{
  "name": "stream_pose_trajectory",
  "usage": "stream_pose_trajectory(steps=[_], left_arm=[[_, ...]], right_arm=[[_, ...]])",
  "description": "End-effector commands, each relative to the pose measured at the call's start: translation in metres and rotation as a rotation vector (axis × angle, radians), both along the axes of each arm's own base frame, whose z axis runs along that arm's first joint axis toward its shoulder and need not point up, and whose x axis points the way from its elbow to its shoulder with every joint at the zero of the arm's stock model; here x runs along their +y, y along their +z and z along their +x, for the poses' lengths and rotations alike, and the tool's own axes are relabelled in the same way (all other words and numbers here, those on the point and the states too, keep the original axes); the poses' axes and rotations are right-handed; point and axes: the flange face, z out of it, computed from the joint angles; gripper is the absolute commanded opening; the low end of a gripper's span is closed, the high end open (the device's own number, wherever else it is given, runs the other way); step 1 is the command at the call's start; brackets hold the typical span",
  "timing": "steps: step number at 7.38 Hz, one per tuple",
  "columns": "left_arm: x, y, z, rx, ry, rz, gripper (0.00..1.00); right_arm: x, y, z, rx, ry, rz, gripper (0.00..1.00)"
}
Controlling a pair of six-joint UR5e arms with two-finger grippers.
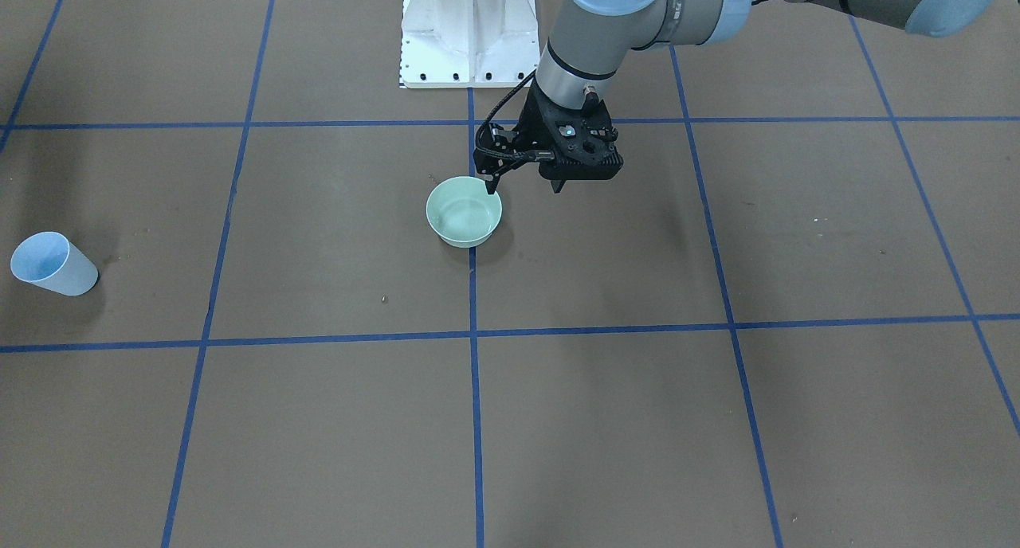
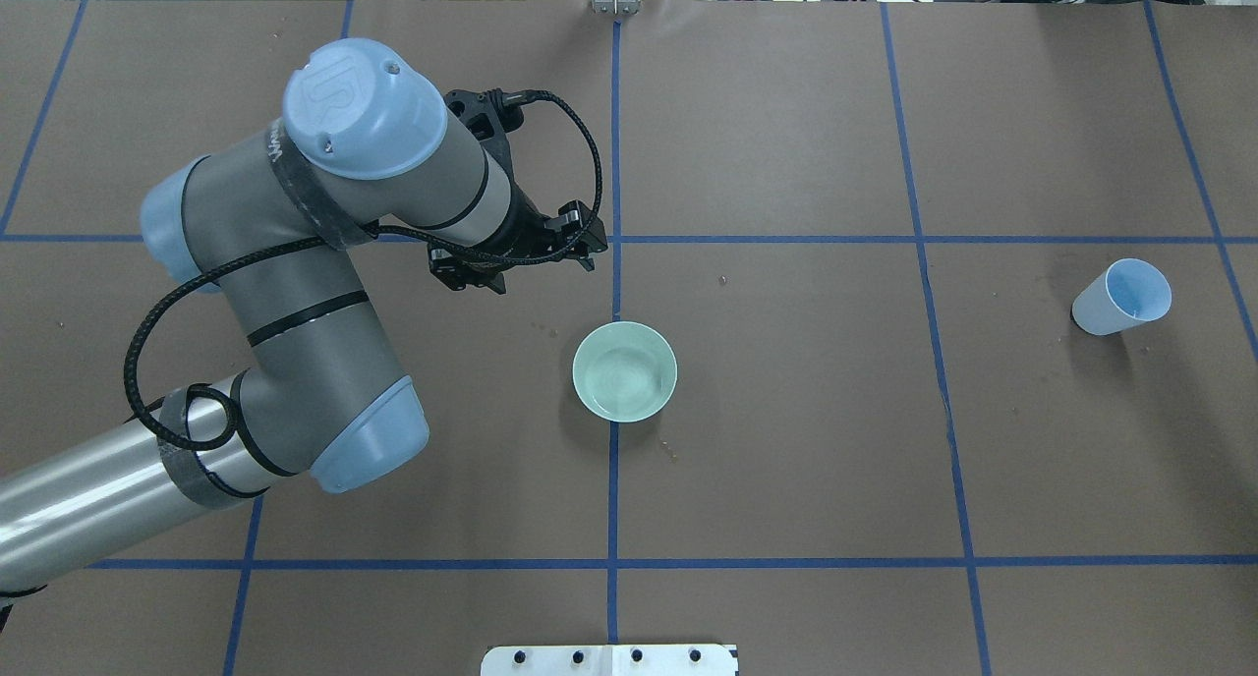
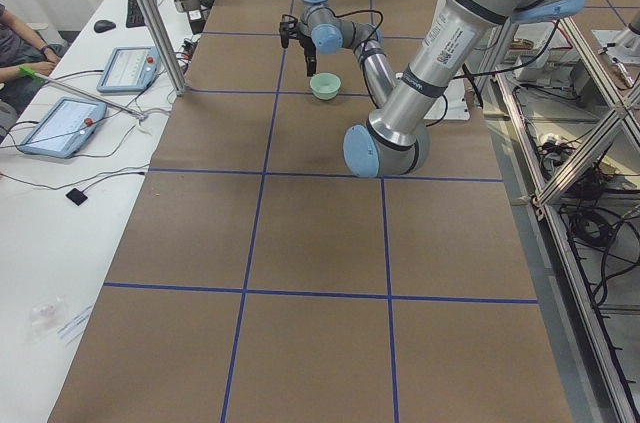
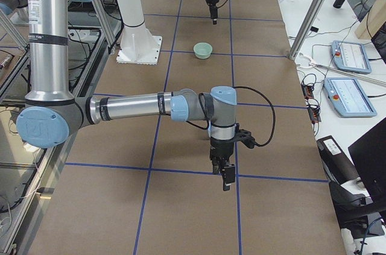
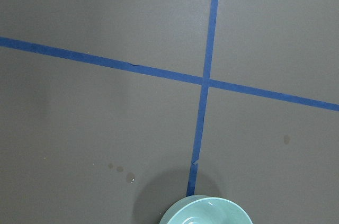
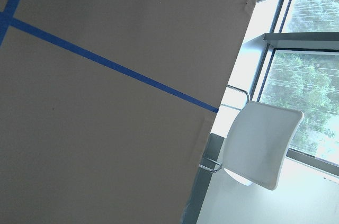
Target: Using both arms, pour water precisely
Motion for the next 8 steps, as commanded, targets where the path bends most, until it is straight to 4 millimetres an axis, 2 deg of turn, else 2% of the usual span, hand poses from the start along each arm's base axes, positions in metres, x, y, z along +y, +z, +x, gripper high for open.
stream_pose_trajectory(steps=[1, 2, 3, 4, 5, 6, 7, 8], left_arm=[[0.0, 0.001, -0.004, -0.003, 0.001, 0.004, 0.99], [-0.001, 0.002, -0.004, -0.005, 0.0, 0.005, 0.99], [-0.003, 0.002, -0.006, -0.005, -0.004, 0.006, 0.99], [-0.003, 0.01, -0.008, -0.013, -0.005, 0.0, 0.99], [-0.002, 0.01, -0.012, -0.009, -0.006, 0.003, 0.99], [-0.002, 0.014, -0.014, -0.012, -0.008, 0.001, 0.99], [-0.002, 0.015, -0.014, -0.013, -0.008, 0.0, 0.99], [-0.001, 0.019, -0.015, -0.017, -0.005, -0.005, 0.99]], right_arm=[[0.005, 0.048, 0.028, -0.141, 0.062, 0.02, 1.0], [0.007, 0.073, 0.038, -0.195, 0.045, 0.051, 1.0], [0.013, 0.077, 0.038, -0.278, 0.056, 0.043, 1.0], [0.028, 0.08, 0.027, -0.429, 0.058, 0.018, 1.0], [0.047, 0.085, 0.017, -0.543, 0.051, 0.0, 1.0], [0.066, 0.081, 0.012, -0.6, 0.011, 0.111, 1.0], [0.095, 0.085, 0.006, -0.651, -0.051, 0.266, 1.0], [0.114, 0.092, -0.003, -0.759, -0.114, 0.353, 1.0]])
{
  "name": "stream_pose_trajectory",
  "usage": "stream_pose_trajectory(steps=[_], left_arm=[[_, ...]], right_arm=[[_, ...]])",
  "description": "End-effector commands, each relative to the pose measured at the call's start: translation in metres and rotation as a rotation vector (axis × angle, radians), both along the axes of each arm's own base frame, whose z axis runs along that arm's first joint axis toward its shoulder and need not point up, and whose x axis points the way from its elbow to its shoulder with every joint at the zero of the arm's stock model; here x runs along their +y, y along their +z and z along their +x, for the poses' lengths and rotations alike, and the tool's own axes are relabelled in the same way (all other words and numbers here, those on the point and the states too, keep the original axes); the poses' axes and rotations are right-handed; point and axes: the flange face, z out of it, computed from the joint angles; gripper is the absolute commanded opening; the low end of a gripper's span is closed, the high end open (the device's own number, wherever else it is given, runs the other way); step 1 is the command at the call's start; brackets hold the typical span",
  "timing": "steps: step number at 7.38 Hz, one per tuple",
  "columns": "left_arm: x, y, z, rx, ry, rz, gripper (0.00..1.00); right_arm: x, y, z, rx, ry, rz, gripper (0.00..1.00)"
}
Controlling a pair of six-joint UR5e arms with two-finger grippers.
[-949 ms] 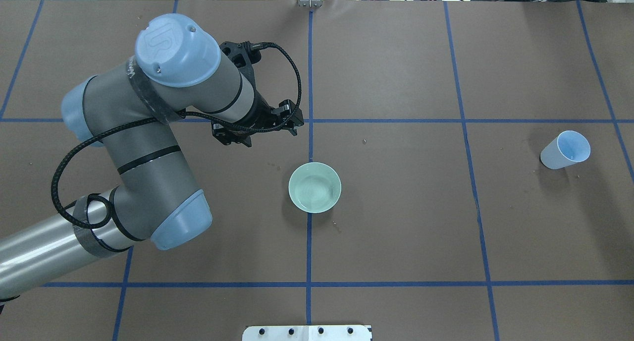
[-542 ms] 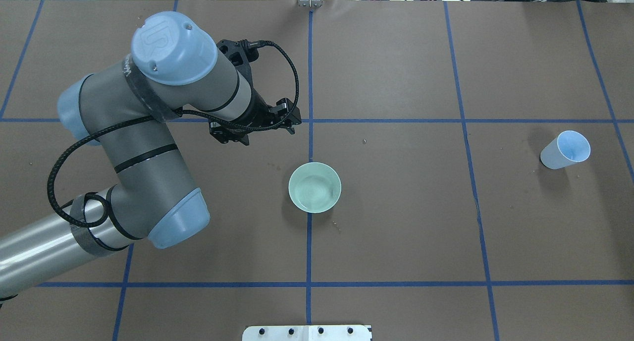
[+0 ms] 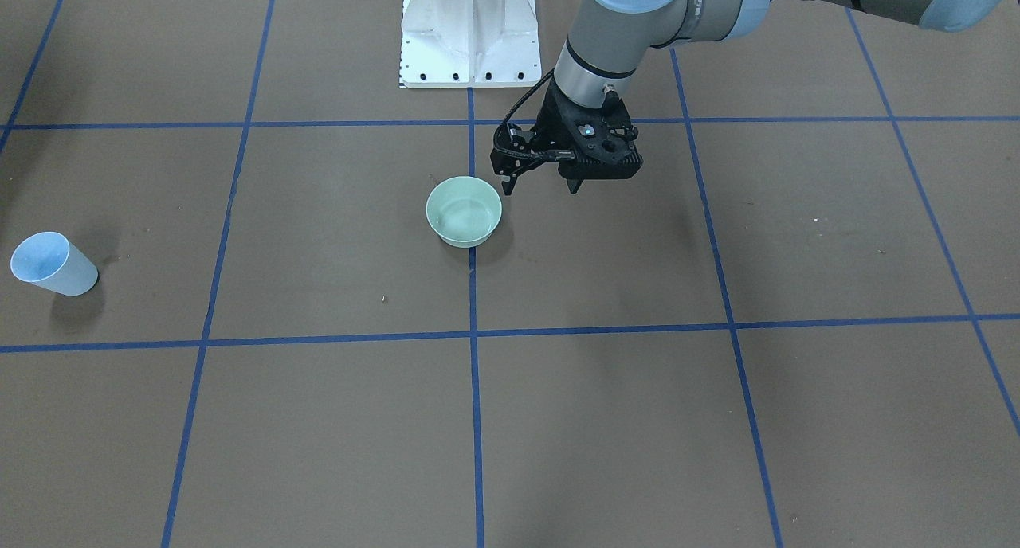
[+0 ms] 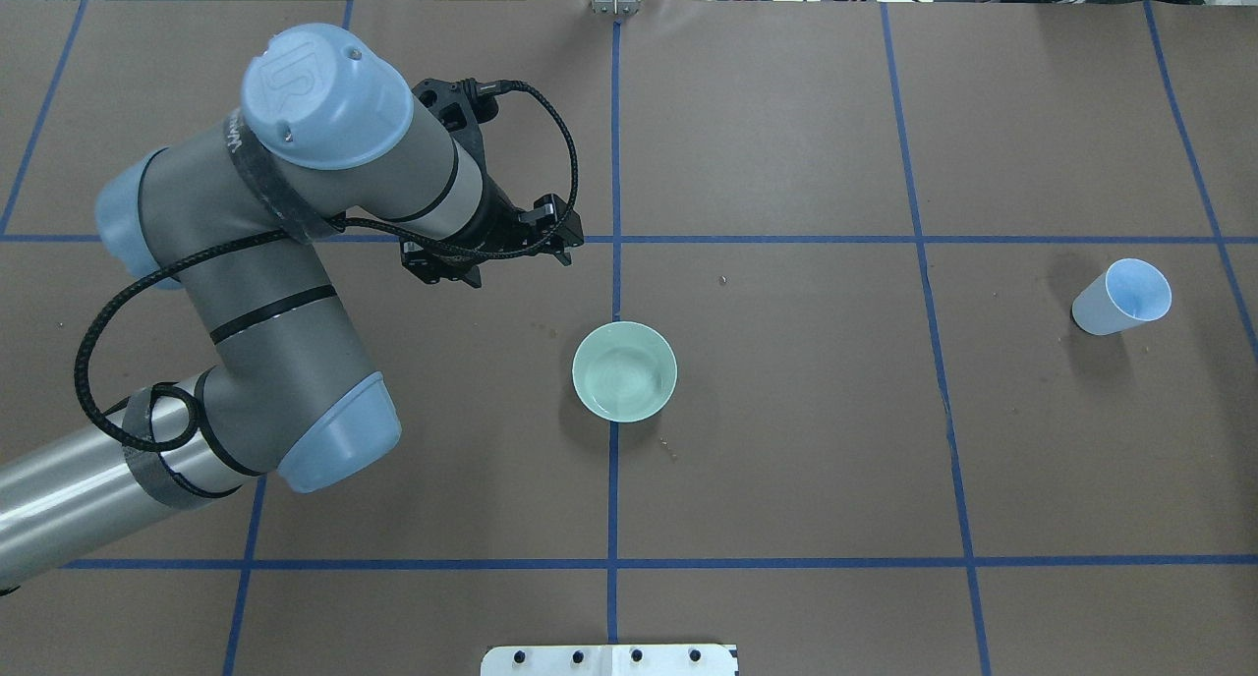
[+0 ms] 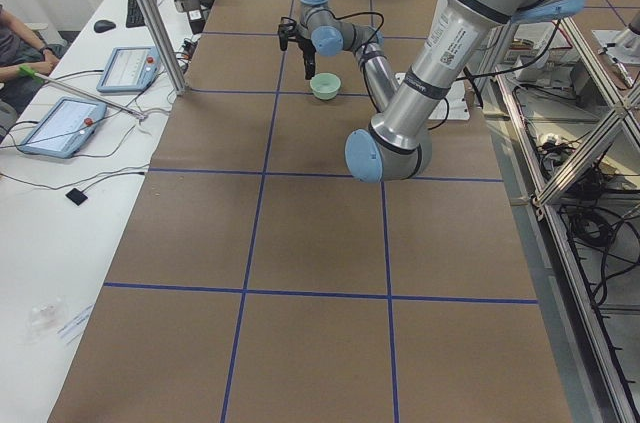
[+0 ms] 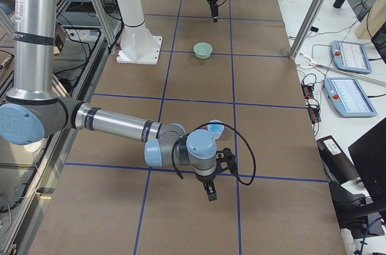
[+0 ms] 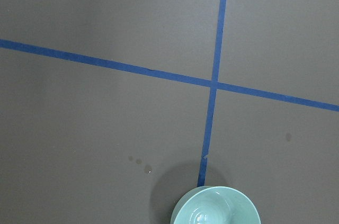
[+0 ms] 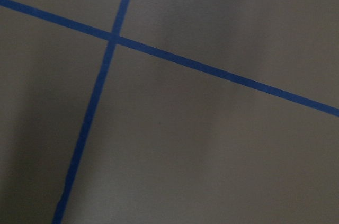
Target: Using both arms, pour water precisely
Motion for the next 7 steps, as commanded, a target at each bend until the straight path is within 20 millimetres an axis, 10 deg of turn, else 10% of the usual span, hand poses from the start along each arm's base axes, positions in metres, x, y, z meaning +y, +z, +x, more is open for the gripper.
stream_pose_trajectory(steps=[1, 7], left_arm=[[0.001, 0.005, -0.001, -0.004, 0.001, -0.004, 0.99], [0.001, 0.007, -0.001, -0.009, 0.015, 0.014, 0.99]], right_arm=[[0.038, 0.006, -0.016, -0.214, -0.064, 0.134, 1.0], [0.014, -0.048, -0.127, -0.256, -0.039, 0.246, 0.99]])
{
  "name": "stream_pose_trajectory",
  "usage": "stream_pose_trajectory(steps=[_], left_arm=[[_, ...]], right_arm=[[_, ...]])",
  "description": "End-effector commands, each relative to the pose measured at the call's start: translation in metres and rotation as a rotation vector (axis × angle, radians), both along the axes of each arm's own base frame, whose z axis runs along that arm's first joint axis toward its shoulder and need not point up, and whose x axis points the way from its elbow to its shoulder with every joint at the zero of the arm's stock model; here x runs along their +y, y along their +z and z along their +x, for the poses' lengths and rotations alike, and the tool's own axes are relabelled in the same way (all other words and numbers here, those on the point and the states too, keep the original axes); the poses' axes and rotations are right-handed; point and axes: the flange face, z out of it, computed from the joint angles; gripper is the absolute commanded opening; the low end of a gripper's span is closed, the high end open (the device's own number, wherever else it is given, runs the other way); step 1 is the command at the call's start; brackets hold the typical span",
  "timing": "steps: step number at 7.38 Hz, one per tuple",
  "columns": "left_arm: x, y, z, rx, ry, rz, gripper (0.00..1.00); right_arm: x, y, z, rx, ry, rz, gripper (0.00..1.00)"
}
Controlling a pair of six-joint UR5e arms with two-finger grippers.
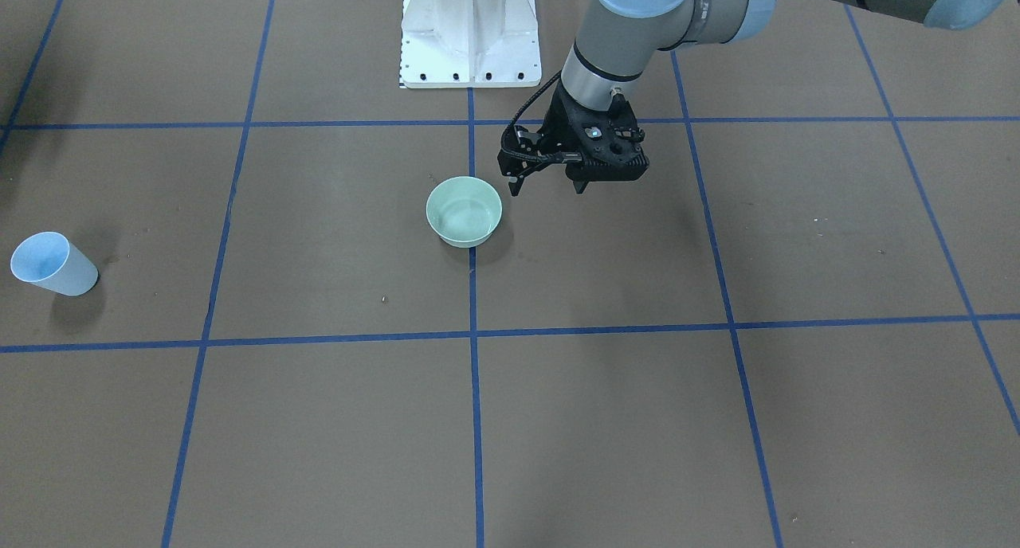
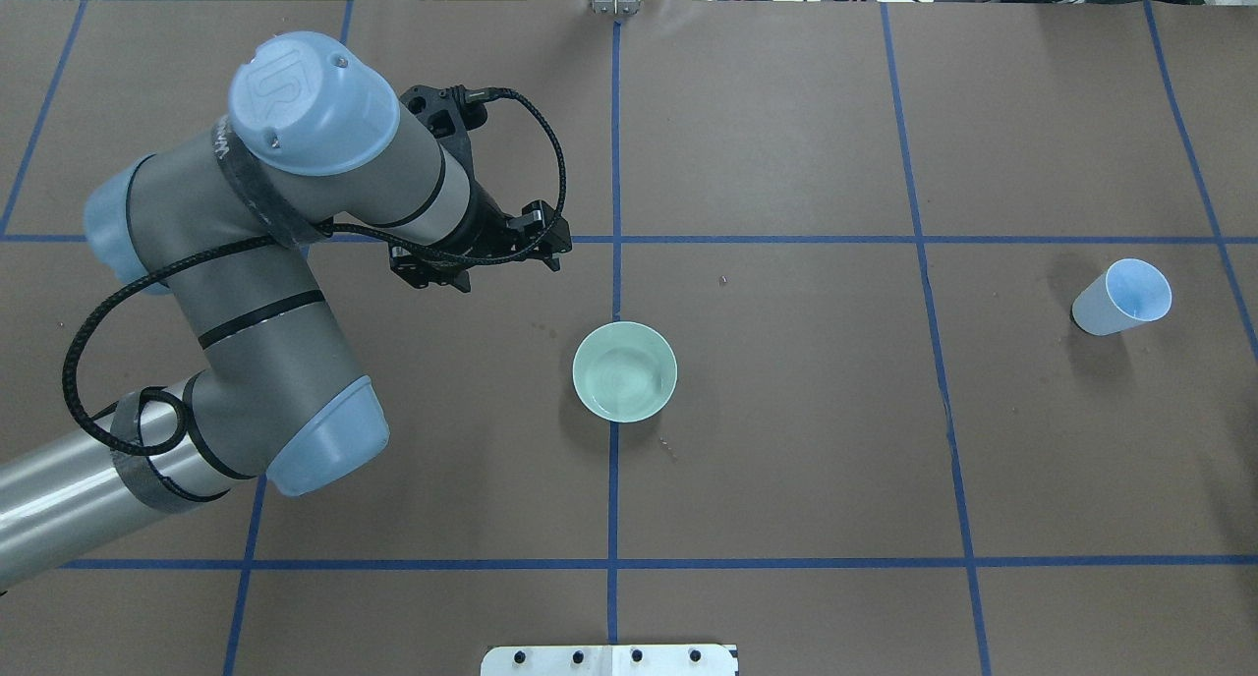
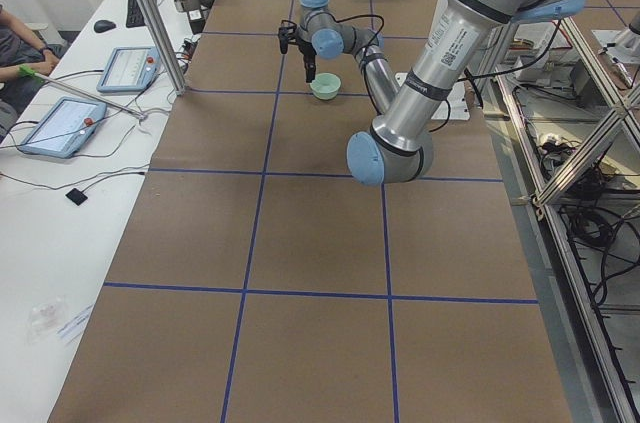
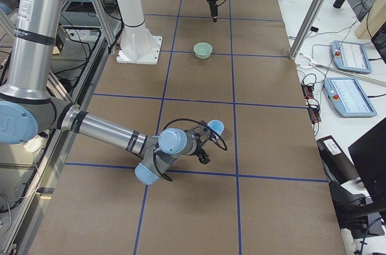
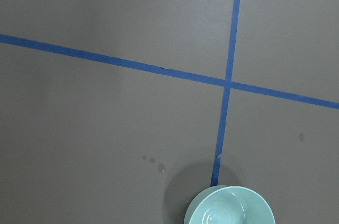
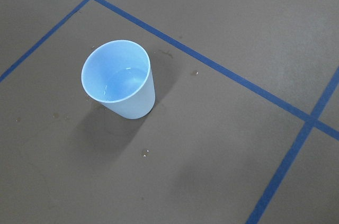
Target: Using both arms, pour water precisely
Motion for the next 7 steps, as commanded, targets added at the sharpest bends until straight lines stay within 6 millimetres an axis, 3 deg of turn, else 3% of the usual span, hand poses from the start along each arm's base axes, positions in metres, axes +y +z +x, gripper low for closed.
stream_pose_trajectory(steps=[1, 4, 5, 7], left_arm=[[0.0, 0.0, 0.0, 0.0, 0.005, 0.008, 0.99], [0.0, -0.001, -0.002, 0.0, 0.002, 0.01, 0.99], [0.0, -0.002, -0.002, 0.001, 0.002, 0.011, 0.99], [-0.001, -0.001, -0.002, 0.0, -0.001, 0.011, 0.99]], right_arm=[[-0.02, -0.019, -0.044, -0.029, -0.005, -0.018, 0.99], [-0.023, -0.024, -0.067, -0.03, -0.005, -0.006, 0.99], [-0.025, -0.027, -0.083, -0.024, -0.011, -0.005, 0.99], [-0.025, -0.026, -0.091, -0.014, 0.009, 0.034, 0.99]])
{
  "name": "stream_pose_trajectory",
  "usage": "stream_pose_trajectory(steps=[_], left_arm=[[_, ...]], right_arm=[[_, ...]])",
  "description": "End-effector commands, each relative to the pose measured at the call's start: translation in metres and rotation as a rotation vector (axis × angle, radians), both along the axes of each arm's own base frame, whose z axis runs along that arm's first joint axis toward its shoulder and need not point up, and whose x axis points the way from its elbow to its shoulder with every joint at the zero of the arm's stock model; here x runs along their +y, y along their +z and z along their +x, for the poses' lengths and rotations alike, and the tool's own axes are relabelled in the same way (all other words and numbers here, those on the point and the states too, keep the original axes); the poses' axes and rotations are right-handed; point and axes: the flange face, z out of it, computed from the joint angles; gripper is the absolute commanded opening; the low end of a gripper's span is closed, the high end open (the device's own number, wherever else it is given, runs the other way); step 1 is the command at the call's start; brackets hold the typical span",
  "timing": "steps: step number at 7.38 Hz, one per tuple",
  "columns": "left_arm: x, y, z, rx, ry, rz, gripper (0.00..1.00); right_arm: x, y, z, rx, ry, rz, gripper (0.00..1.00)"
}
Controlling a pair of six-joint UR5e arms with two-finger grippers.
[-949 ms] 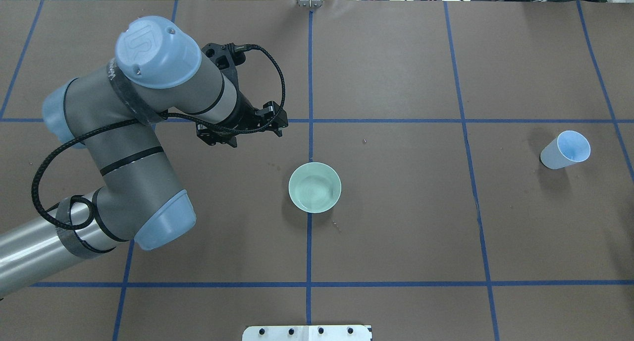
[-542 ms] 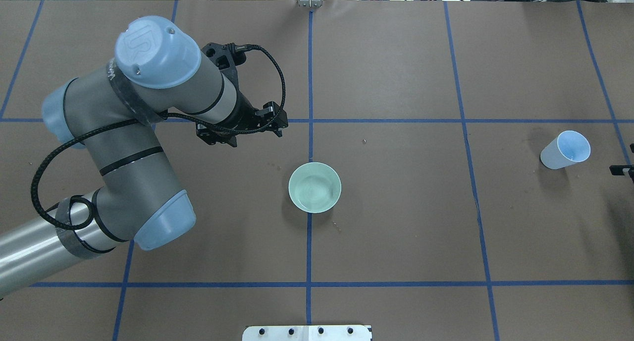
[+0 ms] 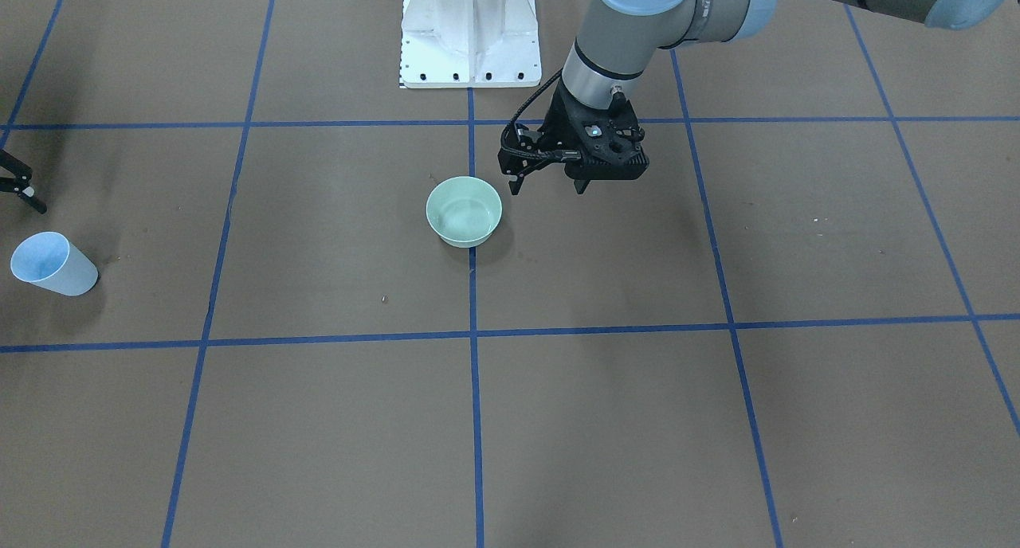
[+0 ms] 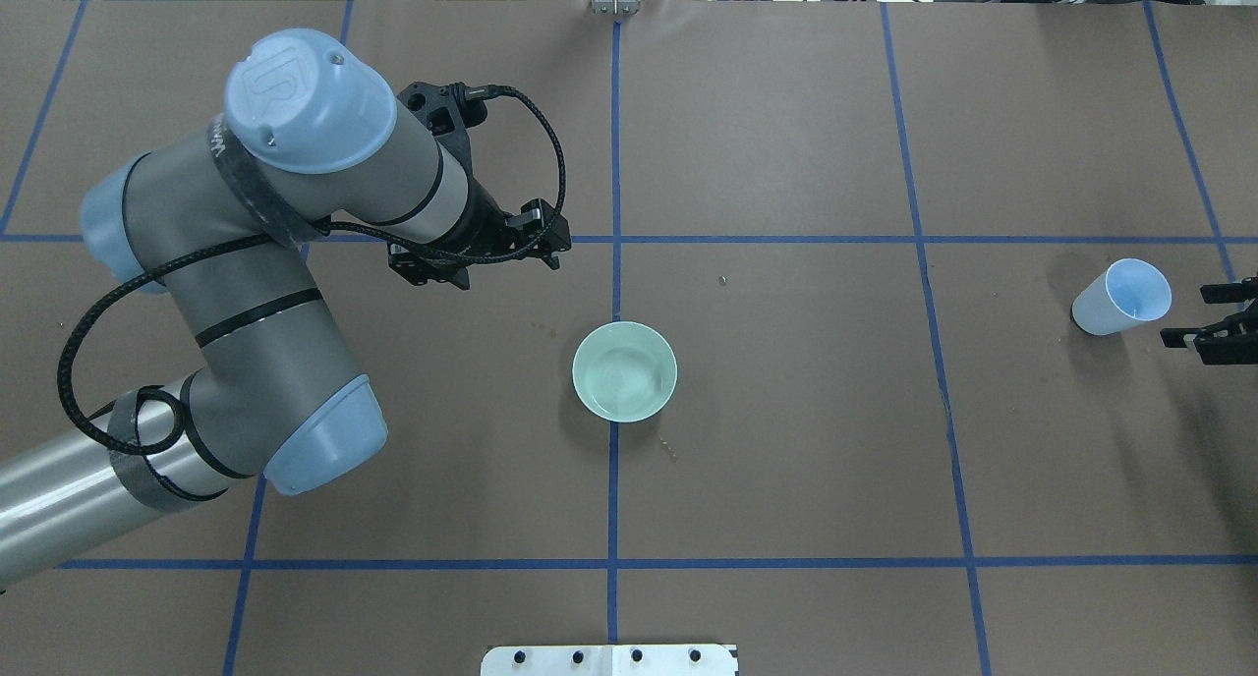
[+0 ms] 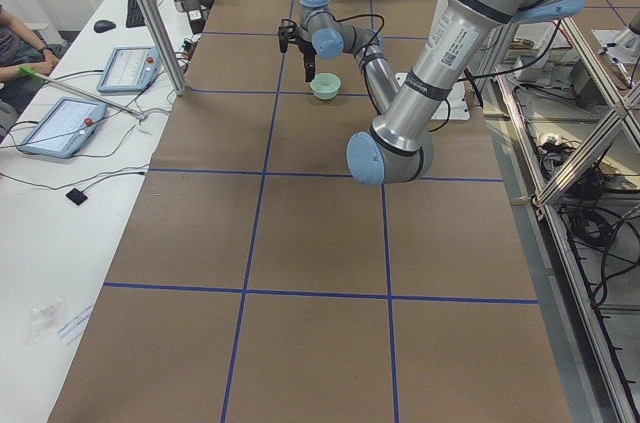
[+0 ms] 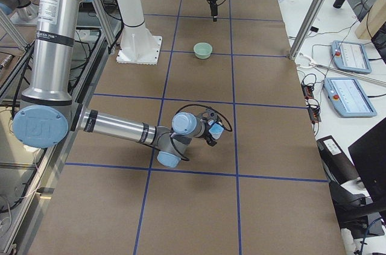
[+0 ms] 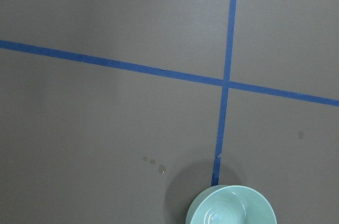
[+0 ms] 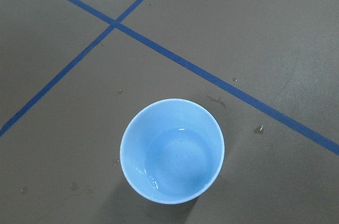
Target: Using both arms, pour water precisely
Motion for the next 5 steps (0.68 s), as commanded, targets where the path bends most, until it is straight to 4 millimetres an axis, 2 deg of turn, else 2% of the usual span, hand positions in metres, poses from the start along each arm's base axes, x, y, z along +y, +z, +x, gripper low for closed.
stream_pose_trajectory(steps=[1, 3, 5], left_arm=[[-0.002, 0.0, -0.001, -0.001, -0.005, 0.0, 0.99], [-0.004, 0.0, -0.004, -0.001, -0.008, -0.001, 0.99], [-0.004, 0.0, -0.004, -0.001, -0.008, -0.001, 0.99]], right_arm=[[-0.007, 0.008, -0.011, 0.014, 0.011, 0.007, 0.99], [-0.018, 0.012, -0.019, 0.008, 0.013, -0.016, 0.99], [-0.017, 0.012, -0.021, 0.005, 0.007, -0.019, 0.99]])
